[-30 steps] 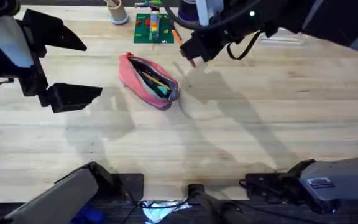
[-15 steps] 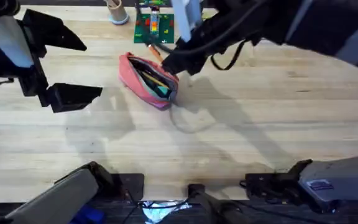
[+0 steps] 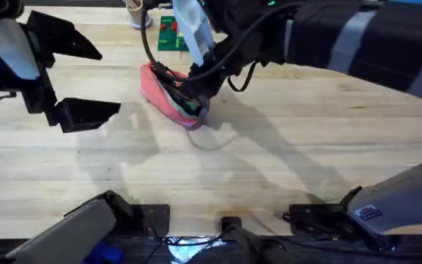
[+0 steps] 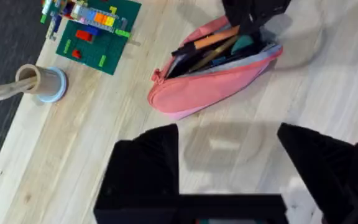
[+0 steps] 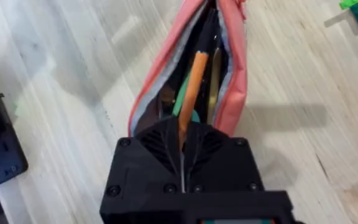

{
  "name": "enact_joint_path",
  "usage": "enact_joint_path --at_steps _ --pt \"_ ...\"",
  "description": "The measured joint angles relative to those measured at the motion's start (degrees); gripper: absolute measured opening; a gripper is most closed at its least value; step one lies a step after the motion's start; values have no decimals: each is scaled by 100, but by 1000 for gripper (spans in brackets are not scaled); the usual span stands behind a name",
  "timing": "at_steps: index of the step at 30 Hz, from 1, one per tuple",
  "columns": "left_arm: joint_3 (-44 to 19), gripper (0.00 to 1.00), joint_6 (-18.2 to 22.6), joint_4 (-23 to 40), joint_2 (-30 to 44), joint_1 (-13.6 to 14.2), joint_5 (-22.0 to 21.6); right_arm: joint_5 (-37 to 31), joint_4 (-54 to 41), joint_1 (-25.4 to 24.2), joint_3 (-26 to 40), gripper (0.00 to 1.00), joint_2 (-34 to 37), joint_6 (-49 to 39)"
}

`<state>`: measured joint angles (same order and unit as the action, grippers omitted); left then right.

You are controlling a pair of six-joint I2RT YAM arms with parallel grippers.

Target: Unzip the bag, pick up the pens from the table one at a time and place them inside, then zip the bag closed.

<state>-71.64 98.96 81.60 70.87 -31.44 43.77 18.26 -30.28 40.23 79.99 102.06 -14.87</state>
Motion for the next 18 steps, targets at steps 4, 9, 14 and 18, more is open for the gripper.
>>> enact_joint_path --at_steps 4,9,14,18 --pt "0 994 0 0 0 0 0 0 27 18 0 31 145 -2" --pt "0 993 0 0 0 0 0 0 112 26 0 31 363 -2" --pt "0 993 0 0 0 0 0 2 314 26 0 31 737 -2" --pt "0 993 0 0 0 0 0 47 498 26 0 31 898 -1"
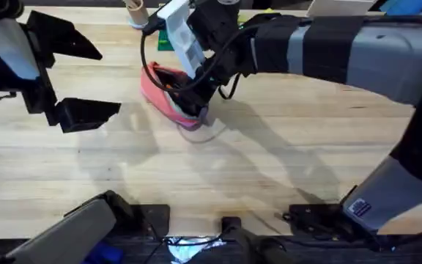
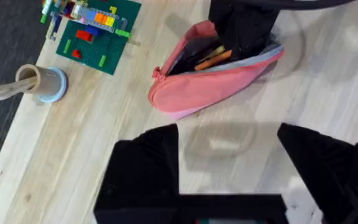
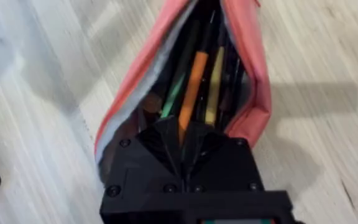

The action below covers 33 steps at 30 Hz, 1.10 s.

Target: Unzip the bag, pick up the pens from the table one at a time and place them inside, then zip the bag closed.

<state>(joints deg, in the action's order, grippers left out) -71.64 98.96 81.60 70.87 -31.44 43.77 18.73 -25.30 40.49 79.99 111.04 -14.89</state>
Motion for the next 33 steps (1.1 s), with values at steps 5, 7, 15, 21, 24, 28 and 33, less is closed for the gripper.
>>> enact_joint_path --at_steps 5,7,15,21,24,28,33 --pt "0 993 0 0 0 0 0 1 136 0 0 31 26 1" --pt "0 993 0 0 0 0 0 1 149 0 0 33 24 1" --pt "0 993 0 0 0 0 0 38 147 50 0 960 26 -5" --pt "0 993 0 0 0 0 0 38 138 48 0 996 26 6" --pt "0 994 0 0 0 0 0 38 138 48 0 995 26 6" --pt "0 994 0 0 0 0 0 38 133 48 0 996 26 10" --pt "0 992 0 0 0 0 0 38 131 48 0 996 20 185"
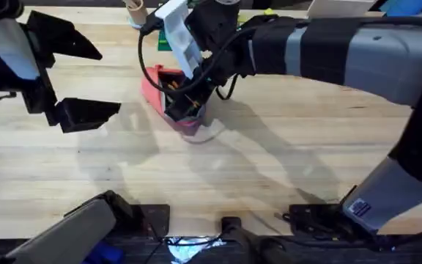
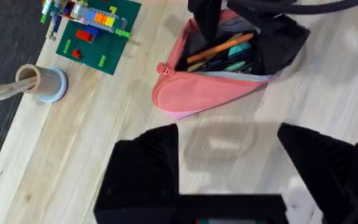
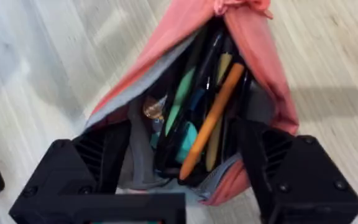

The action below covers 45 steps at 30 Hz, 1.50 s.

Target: Unzip the bag, pick up the pens from the table one at a time and place them inside, then zip the bag closed.

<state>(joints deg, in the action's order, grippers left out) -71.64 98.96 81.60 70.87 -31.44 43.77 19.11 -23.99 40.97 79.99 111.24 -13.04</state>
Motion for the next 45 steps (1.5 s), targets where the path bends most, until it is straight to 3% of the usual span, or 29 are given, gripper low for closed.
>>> enact_joint_path --at_steps 5,10,23,45 --pt "0 993 0 0 0 0 0 -1 -47 0 0 995 -184 142" --pt "0 993 0 0 0 0 0 -20 -36 -94 0 996 -865 500" --pt "0 994 0 0 0 0 0 -17 -42 -667 0 996 -1023 2957" --pt "0 993 0 5 0 0 15 -15 223 -702 0 996 -1023 3282"
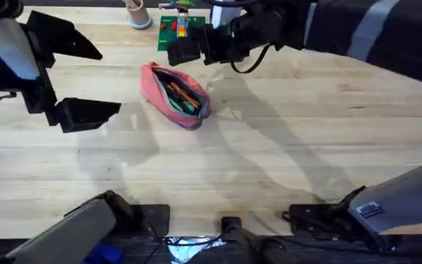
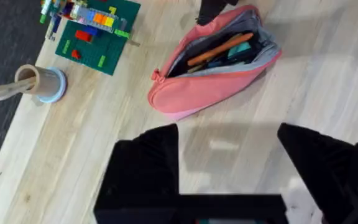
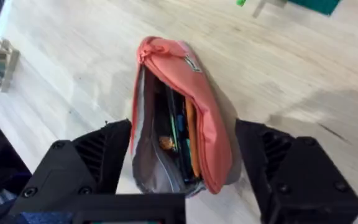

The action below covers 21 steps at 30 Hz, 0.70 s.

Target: Unzip the bag, pick up the pens from the table one at a time and place them inside, then zip the bag closed.

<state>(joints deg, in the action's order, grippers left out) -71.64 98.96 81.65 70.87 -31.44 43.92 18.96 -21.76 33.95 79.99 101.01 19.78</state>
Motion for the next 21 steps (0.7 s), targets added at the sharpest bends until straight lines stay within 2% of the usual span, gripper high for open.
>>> enact_joint_path --at_steps 4,9,17,21 --pt "0 993 0 -20 76 0 26 0 157 4 0 996 0 16" --pt "0 993 140 -39 724 0 295 -3 201 90 27 996 0 40" --pt "0 991 972 -66 2095 0 734 -26 206 306 417 996 0 86" --pt "0 991 1307 -75 2588 0 782 -152 199 395 603 995 0 130"
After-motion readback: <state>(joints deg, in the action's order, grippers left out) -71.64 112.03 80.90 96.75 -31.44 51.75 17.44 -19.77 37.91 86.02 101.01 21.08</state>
